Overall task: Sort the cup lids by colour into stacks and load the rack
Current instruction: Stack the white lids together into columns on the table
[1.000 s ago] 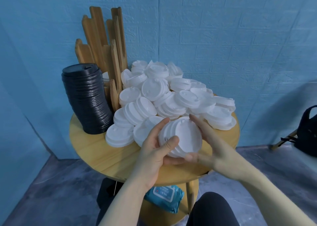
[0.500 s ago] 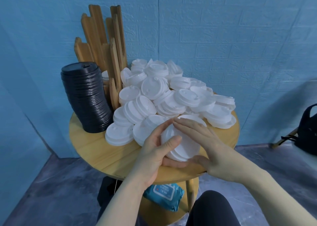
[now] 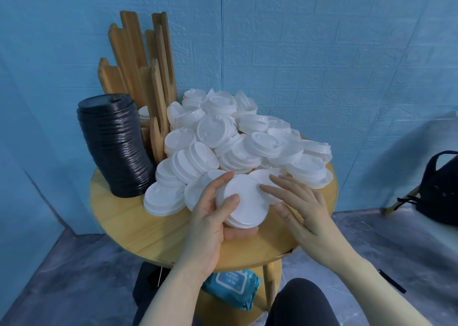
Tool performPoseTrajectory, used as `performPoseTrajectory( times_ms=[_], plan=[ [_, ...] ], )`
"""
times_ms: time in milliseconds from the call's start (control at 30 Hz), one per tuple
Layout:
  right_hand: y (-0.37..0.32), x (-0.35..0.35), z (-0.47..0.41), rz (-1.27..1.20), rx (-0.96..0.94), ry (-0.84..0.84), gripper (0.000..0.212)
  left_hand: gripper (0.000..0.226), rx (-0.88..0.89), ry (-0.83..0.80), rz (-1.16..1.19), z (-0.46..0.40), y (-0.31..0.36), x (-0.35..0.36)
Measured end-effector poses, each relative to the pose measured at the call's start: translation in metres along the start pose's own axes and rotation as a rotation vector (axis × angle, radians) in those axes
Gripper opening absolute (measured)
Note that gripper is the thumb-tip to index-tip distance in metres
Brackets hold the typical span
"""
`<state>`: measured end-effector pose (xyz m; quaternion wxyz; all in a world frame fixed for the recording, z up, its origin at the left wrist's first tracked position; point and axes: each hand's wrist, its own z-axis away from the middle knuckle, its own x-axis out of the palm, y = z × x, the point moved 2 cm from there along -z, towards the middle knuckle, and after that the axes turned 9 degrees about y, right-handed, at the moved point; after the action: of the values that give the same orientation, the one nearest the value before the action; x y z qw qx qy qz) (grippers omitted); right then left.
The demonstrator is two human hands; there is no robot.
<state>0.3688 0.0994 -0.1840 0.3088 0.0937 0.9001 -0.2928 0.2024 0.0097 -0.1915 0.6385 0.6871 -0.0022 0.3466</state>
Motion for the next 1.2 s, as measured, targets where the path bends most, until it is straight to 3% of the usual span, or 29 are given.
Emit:
performPoseTrajectory(
  times_ms=[133, 233, 300, 433, 500, 633, 767, 1000, 1200],
  plan=[
    [0.008, 0.004, 0.0, -0.053, 0.154, -0.024, 0.046, 0.041, 0.028, 0.044, 0.013, 0.002, 0.0, 0.001],
    [0.021, 0.008, -0.002, 0.181, 0.072, -0.097, 0.05, 0.041, 0.029, 0.063, 0.03, 0.002, 0.0, 0.0],
    [0.027, 0.01, 0.0, 0.298, 0.012, -0.091, 0.041, 0.043, 0.025, 0.065, 0.02, 0.002, 0.001, 0.001],
    [0.023, 0.001, 0.0, 0.271, 0.049, 0.082, 0.023, 0.039, 0.024, 0.062, 0.019, 0.001, 0.001, 0.001],
    [0.023, -0.004, -0.003, 0.185, 0.138, 0.135, 0.007, 0.04, 0.022, 0.056, 0.007, 0.0, 0.0, 0.001],
    [0.021, -0.007, -0.011, -0.012, 0.368, 0.125, 0.022, 0.043, 0.03, 0.055, -0.005, 0.0, -0.001, 0.0],
    [0.019, -0.008, -0.018, -0.188, 0.538, 0.124, 0.018, 0.043, 0.033, 0.052, -0.005, 0.0, -0.001, 0.0],
    [0.019, -0.016, -0.026, -0.707, 0.657, 0.361, 0.021, 0.04, 0.031, 0.047, -0.008, 0.0, -0.001, 0.0],
    [0.015, -0.021, -0.032, -1.076, 0.718, 0.33, 0.044, 0.045, 0.041, 0.036, -0.026, 0.0, -0.002, -0.001]
  ],
)
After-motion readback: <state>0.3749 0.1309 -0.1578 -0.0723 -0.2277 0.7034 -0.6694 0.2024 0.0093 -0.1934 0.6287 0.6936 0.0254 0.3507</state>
